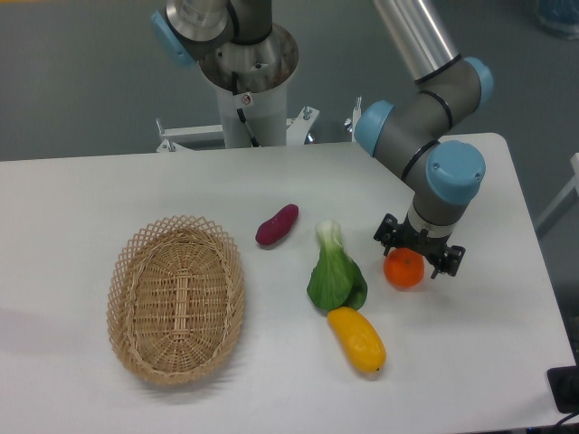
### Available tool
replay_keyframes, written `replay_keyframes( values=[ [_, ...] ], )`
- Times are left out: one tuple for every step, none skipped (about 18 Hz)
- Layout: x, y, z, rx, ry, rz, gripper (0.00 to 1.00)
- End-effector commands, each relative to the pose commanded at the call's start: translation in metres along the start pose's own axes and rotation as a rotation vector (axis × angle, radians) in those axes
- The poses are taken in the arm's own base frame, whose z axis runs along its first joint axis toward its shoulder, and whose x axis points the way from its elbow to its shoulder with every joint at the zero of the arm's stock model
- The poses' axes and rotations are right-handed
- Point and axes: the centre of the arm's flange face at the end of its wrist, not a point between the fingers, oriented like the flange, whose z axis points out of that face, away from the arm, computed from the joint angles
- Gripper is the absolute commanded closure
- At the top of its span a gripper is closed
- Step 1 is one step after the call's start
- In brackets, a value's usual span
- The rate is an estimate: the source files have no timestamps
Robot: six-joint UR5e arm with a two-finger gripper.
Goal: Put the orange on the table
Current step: 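Lower the orange onto the table beside the bok choy and open gripper, then raise the open gripper away from the orange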
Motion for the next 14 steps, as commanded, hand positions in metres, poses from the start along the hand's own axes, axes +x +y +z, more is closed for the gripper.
replay_keyframes(
  values=[
    [-0.001,0.0,-0.003,0.001,-0.004,0.0,0.0],
    [-0.003,-0.001,-0.009,0.005,-0.018,0.0,0.0],
    [-0.005,-0.002,-0.016,0.008,-0.028,0.002,0.0],
    [-0.006,-0.002,-0.021,0.01,-0.035,0.004,0.0],
    [-0.006,-0.003,-0.026,0.012,-0.041,0.006,0.0],
    [-0.006,-0.003,-0.028,0.013,-0.044,0.013,0.0],
    [-0.006,-0.003,-0.026,0.012,-0.041,0.025,0.0],
    [-0.006,-0.003,-0.026,0.012,-0.041,0.03,0.0],
    [-0.006,-0.003,-0.027,0.012,-0.043,0.03,0.0],
    [-0.006,-0.003,-0.028,0.013,-0.044,0.032,0.0],
    [-0.006,-0.003,-0.027,0.012,-0.043,0.033,0.0],
    [-0.006,-0.003,-0.027,0.012,-0.043,0.033,0.0],
    [-0.006,-0.003,-0.027,0.012,-0.043,0.033,0.0],
    [-0.006,-0.003,-0.027,0.012,-0.043,0.032,0.0]
  ],
)
